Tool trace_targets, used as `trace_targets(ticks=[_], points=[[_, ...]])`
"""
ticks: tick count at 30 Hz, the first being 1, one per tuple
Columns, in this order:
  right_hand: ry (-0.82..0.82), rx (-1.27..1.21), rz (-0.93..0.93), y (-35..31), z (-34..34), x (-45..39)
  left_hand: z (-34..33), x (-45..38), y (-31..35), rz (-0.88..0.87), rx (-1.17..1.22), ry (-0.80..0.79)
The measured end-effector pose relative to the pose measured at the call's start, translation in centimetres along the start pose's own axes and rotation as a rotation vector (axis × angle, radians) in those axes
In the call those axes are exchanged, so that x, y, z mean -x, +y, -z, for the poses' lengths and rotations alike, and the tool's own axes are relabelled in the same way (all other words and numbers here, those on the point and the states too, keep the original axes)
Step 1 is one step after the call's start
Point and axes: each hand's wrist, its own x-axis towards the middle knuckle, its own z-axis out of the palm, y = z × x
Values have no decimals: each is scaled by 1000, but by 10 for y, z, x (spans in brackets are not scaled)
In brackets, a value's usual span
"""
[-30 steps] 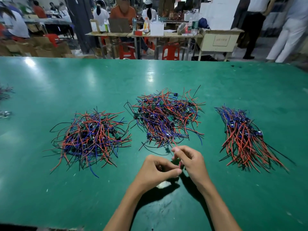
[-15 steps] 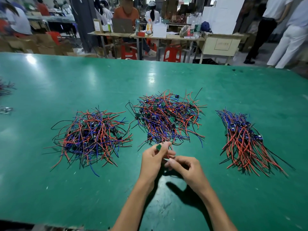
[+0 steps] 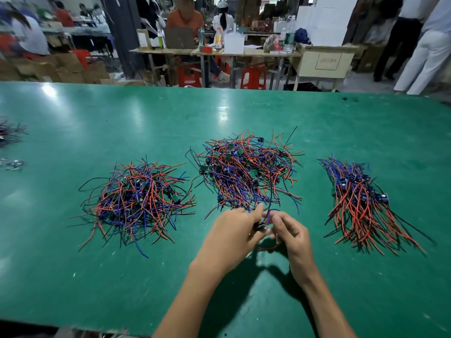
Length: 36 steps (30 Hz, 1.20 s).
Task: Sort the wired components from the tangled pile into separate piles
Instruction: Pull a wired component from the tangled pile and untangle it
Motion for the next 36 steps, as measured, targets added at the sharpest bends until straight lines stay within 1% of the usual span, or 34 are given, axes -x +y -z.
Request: trace_targets(ticks=[2, 4, 5, 6, 8, 10, 12, 14, 16, 17, 18, 20, 21, 22, 23, 24, 25, 26, 27, 28, 30, 31, 32, 34, 36], points=[[-5, -25, -6, -1, 0, 0, 1, 1, 1, -48, 10, 40], [-23, -42, 18, -3, 1, 0, 0, 6, 3, -112, 87, 106], [-24, -41, 32, -3, 1, 0, 0, 8, 3, -116, 146, 122], [-13, -42, 32, -3, 0, 0, 1, 9, 1, -91, 229, 126], [13, -57, -13, -1, 1, -1, 6, 7, -5, 14, 412, 159], [6, -57, -51, 0, 1, -1, 20, -4, -17, 99, 514, 277], [-21, -36, -57, 2, 0, -1, 43, -17, -38, 172, 473, 417], [-43, -40, -56, 2, 1, 0, 70, -26, -68, 283, 320, 548], [-53, -48, -64, 2, 1, 0, 90, -27, -96, 429, 117, 655], [-56, -51, -66, 1, 1, 0, 95, -25, -109, 507, -6, 658], [-58, -52, -66, 1, 1, 0, 98, -22, -119, 592, -136, 585], [-68, -50, -62, -1, 1, 0, 93, -15, -129, 767, -336, 283], [-73, -50, -59, -1, 0, -1, 87, -11, -129, 853, -377, 148], [-79, -46, -58, -1, 0, -1, 79, -8, -125, 914, -395, 74], [-85, -38, -61, -1, 0, -1, 70, -6, -119, 914, -403, 80], [-89, -27, -66, 0, 0, -1, 60, -7, -111, 829, -406, 158], [-92, -17, -69, 0, -1, -1, 50, -11, -102, 684, -385, 255], [-92, -9, -70, 0, -1, -1, 39, -17, -92, 536, -330, 311], [-90, -2, -70, 0, -1, -1, 29, -24, -84, 437, -264, 305], [-88, 5, -70, 0, -1, -1, 18, -31, -78, 403, -218, 256], [-82, 16, -65, 0, -2, 0, -2, -42, -74, 431, -211, 94], [-75, 22, -61, 1, -2, 0, -12, -45, -75, 441, -228, 40], [-67, 26, -59, 1, -2, 0, -20, -46, -76, 446, -237, 18], [-57, 34, -62, 1, -2, 0, -27, -44, -77, 459, -175, 66], [-53, 42, -56, 2, -1, -1, -28, -38, -76, 507, 44, 174]])
